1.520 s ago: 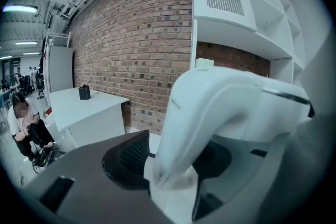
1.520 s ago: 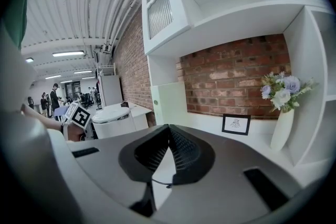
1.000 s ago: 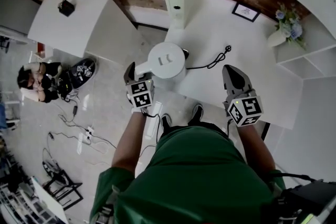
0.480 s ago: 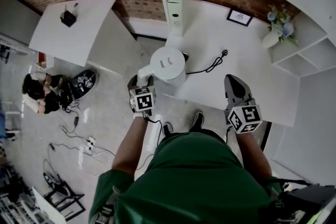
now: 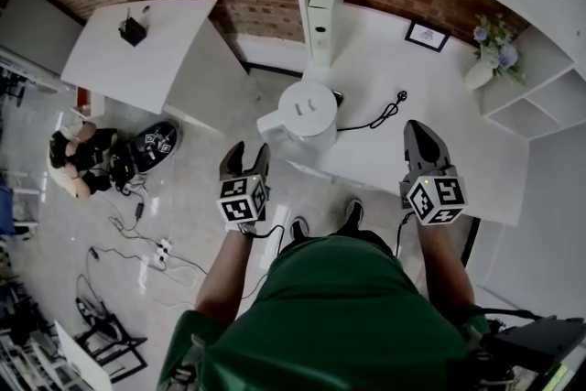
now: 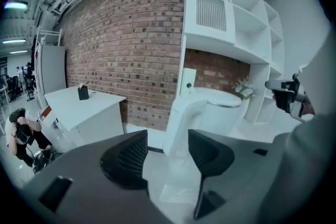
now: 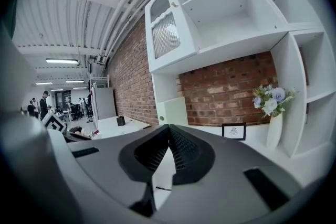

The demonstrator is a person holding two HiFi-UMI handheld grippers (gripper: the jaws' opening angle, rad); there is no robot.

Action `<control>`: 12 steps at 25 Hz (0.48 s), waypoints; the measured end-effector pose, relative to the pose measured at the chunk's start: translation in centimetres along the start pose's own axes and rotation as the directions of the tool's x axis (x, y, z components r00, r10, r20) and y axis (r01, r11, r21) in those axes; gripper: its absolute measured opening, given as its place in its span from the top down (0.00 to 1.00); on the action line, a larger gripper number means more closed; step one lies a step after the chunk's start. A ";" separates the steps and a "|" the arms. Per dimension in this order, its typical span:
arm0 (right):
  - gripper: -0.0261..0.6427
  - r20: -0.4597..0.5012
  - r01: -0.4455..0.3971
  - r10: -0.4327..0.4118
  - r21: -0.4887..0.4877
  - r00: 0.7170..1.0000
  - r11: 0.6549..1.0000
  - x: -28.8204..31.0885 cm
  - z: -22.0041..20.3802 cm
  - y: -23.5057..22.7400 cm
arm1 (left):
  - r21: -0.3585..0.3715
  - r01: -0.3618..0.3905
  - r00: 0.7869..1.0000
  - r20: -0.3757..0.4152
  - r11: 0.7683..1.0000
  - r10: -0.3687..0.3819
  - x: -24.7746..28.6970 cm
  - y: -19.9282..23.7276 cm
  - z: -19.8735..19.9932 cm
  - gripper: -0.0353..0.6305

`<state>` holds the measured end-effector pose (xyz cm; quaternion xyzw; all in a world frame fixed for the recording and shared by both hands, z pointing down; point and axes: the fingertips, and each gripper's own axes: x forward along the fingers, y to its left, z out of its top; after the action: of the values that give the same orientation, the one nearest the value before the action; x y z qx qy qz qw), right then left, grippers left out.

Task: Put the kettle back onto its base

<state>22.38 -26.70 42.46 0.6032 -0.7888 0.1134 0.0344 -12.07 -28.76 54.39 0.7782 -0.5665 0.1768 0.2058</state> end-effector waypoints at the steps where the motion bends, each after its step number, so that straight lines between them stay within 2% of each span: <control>1: 0.93 0.006 -0.001 0.001 -0.003 1.000 1.000 0.3 0.3 0.2 | -0.003 -0.007 1.000 0.031 1.000 0.007 -0.8 0.5 1.2 0.57; 4: 0.93 0.026 -0.017 0.017 -0.015 1.000 1.000 1.3 1.5 0.9 | 0.001 -0.023 0.991 0.133 1.000 0.023 -3.3 2.1 5.4 0.65; 6: 0.93 0.046 -0.035 0.036 -0.029 0.998 0.999 2.0 2.6 1.7 | 0.005 -0.022 0.979 0.205 1.000 0.020 -5.1 2.7 8.4 0.76; 8: 0.93 0.072 -0.056 0.060 -0.049 0.996 0.997 2.8 4.1 2.6 | 0.008 -0.027 0.962 0.272 1.000 0.024 -6.6 3.2 11.3 0.82; 12: 0.93 0.130 -0.107 0.116 -0.077 0.985 0.991 4.3 7.7 4.9 | 0.001 -0.038 0.924 0.380 0.999 0.035 -8.6 3.3 16.7 0.85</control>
<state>17.18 -31.21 35.13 0.5628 -0.8252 0.0468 -0.0042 -17.07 -31.40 36.22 0.7879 -0.6092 0.0289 0.0854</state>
